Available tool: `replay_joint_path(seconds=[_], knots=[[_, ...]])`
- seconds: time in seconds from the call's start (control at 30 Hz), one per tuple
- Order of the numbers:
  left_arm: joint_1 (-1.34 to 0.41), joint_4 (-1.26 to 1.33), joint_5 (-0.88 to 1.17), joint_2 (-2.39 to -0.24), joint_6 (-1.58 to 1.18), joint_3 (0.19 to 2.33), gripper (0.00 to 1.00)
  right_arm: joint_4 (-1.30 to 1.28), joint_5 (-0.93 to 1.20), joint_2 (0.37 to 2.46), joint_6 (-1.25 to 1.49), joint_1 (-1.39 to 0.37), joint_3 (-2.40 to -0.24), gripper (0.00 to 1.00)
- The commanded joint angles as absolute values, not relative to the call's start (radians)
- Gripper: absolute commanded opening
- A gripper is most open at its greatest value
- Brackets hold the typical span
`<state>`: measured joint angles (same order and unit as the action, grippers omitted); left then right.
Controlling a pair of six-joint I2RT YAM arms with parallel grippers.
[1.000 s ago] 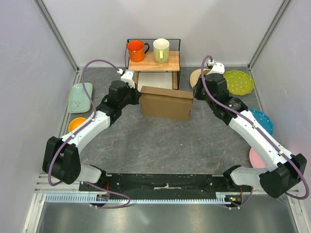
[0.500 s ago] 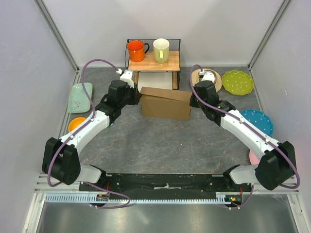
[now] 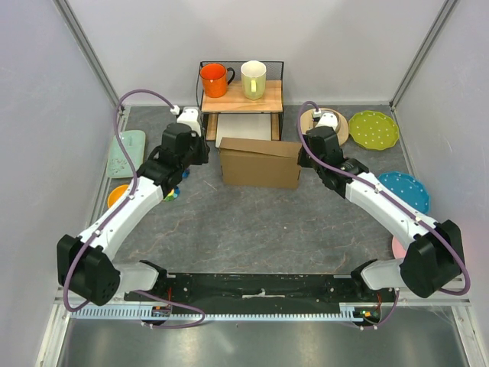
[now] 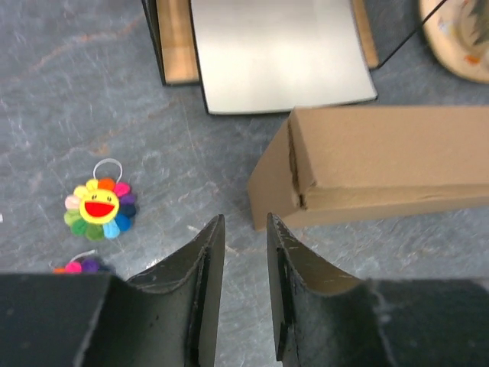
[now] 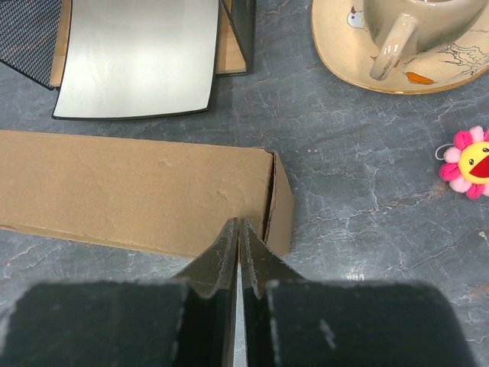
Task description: Fold the paper box
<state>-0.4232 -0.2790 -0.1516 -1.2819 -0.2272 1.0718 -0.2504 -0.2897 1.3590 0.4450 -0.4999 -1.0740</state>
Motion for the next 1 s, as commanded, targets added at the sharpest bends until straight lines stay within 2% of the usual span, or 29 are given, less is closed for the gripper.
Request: replay_joint_path(seconds=[0.0, 0.07, 0.1, 0.2, 0.3, 0.43, 0.67, 0.97], knots=[[-0.416, -0.133, -0.131, -1.236, -0.291, 1.123, 0.33, -0.354, -0.275, 1.399, 0.437, -0.497, -1.06, 0.09], [-0.411, -0.082, -0.049, -1.255, -0.31, 1.138, 0.26, -0.354, -0.275, 1.394, 0.434, -0.497, -1.052, 0.09], [-0.41, -0.068, -0.019, -1.268, -0.327, 1.15, 0.17, -0.354, -0.269, 1.393, 0.434, -0.497, -1.049, 0.09], [-0.41, -0.06, 0.069, -1.334, -0.356, 1.198, 0.11, -0.354, -0.261, 1.388, 0.433, -0.497, -1.039, 0.09], [-0.41, -0.046, 0.093, -1.379, -0.376, 1.18, 0.08, -0.353, -0.245, 1.388, 0.436, -0.495, -1.029, 0.08], [-0.411, 0.087, 0.242, -1.411, -0.413, 1.054, 0.07, -0.354, -0.236, 1.394, 0.437, -0.497, -1.023, 0.08], [-0.4, 0.011, 0.206, -1.424, -0.367, 0.994, 0.02, -0.354, -0.226, 1.396, 0.436, -0.495, -1.037, 0.07], [-0.357, 0.087, 0.238, -1.358, -0.414, 1.215, 0.03, -0.353, -0.232, 1.393, 0.431, -0.497, -1.043, 0.07]])
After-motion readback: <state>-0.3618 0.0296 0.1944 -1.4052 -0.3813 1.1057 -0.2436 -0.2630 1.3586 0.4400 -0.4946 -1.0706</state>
